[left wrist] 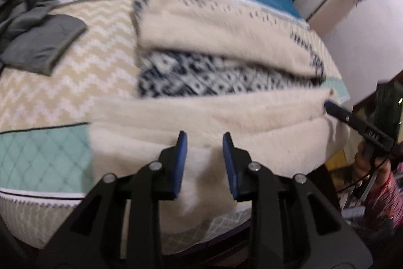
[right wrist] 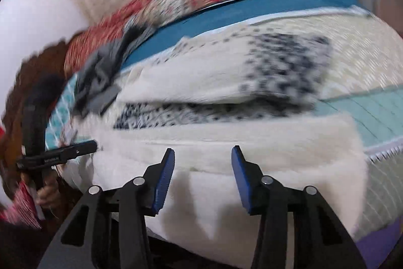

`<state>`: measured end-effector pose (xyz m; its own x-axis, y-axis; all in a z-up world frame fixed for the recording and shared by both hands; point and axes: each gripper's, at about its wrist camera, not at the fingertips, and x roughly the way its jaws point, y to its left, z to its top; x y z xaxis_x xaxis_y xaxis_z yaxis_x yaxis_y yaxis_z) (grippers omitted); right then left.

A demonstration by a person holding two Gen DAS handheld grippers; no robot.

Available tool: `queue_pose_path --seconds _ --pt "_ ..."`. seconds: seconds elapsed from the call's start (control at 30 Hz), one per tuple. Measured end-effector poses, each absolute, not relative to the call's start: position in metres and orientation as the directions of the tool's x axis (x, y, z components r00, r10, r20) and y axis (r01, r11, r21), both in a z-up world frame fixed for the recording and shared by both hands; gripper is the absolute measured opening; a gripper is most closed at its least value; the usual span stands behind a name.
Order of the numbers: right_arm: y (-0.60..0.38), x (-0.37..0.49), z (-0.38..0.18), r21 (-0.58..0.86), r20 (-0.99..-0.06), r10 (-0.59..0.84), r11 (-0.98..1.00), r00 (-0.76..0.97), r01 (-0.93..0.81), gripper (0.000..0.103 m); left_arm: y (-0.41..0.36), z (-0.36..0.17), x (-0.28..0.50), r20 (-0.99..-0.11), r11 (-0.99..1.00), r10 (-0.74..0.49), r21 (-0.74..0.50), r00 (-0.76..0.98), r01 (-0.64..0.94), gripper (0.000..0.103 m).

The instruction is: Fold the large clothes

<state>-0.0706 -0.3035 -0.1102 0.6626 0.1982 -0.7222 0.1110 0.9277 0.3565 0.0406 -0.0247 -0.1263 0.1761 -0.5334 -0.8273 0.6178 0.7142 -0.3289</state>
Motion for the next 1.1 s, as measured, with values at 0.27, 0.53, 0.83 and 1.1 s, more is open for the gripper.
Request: queue_pose_path --seconds 0.27,0.53,0.83,1.1 --pt "-0.228 -0.006 -0.111 0.240 -0.771 0.299 0.954 0.562 -0.179 0.049 -0.025 -0.143 0.022 -0.845 0.709 -0.515 -0.329 0.140 0.623 0.028" --pt "-0.176 0.026 -0.133 0.163 -0.843 0.287 0.942 0.455 -0.293 0.086 -0.004 -0.147 0.010 -0.844 0.724 -0.517 -0.342 0.144 0.599 0.028" --pt "-0.233 0.046 -0.160 0.294 -0.828 0.258 0.956 0.499 -0.005 0.086 -0.016 -0.148 0.020 -0.856 0.742 -0.490 -0.310 0.166 0.594 0.028" --pt "-0.262 -0.007 -0.116 0.430 -0.677 0.327 0.903 0.659 -0.006 0.078 -0.013 -0.133 0.024 -0.838 0.729 -0.516 -0.320 0.179 0.605 0.028"
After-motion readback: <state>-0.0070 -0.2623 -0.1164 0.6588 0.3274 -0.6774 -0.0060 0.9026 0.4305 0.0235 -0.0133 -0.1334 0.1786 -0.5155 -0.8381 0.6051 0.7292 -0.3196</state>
